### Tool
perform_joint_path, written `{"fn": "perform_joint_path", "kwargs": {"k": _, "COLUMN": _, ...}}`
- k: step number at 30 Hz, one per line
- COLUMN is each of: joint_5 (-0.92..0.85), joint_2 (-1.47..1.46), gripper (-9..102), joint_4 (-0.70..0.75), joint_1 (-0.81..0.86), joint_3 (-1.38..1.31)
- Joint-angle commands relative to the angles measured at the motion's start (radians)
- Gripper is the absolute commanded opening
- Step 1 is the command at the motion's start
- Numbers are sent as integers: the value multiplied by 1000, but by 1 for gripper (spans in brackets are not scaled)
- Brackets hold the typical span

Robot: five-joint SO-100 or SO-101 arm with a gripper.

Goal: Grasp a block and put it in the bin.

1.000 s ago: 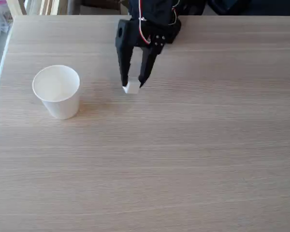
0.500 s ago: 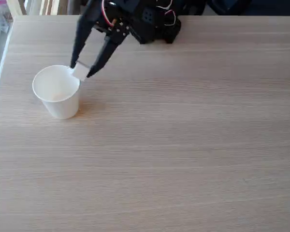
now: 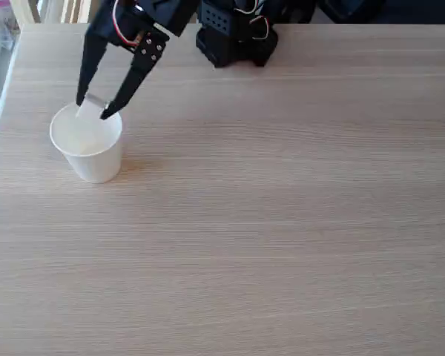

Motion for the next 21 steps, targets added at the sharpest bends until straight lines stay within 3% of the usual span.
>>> {"fn": "perform_joint_path", "kwargs": {"k": 1, "joint_5": -12, "joint_2": -9, "gripper": 21, "joint_4": 38, "joint_1": 6, "joint_3": -38}}
{"fn": "perform_joint_path", "kwargs": {"k": 2, "joint_5": -21, "joint_2": -14, "gripper": 27, "joint_4": 44, "joint_1": 6, "joint_3": -38}}
{"fn": "perform_joint_path", "kwargs": {"k": 13, "joint_5": -31, "joint_2": -14, "gripper": 29, "joint_4": 9, "joint_1": -12, "joint_3": -67}}
{"fn": "perform_joint_path", "kwargs": {"k": 17, "joint_5": -29, "joint_2": -11, "gripper": 23, "joint_4": -15, "joint_1": -25, "joint_3": -106}}
{"fn": "perform_joint_path", "kwargs": {"k": 21, "joint_5": -23, "joint_2": 5, "gripper": 8, "joint_4": -23, "joint_1": -44, "joint_3": -147}}
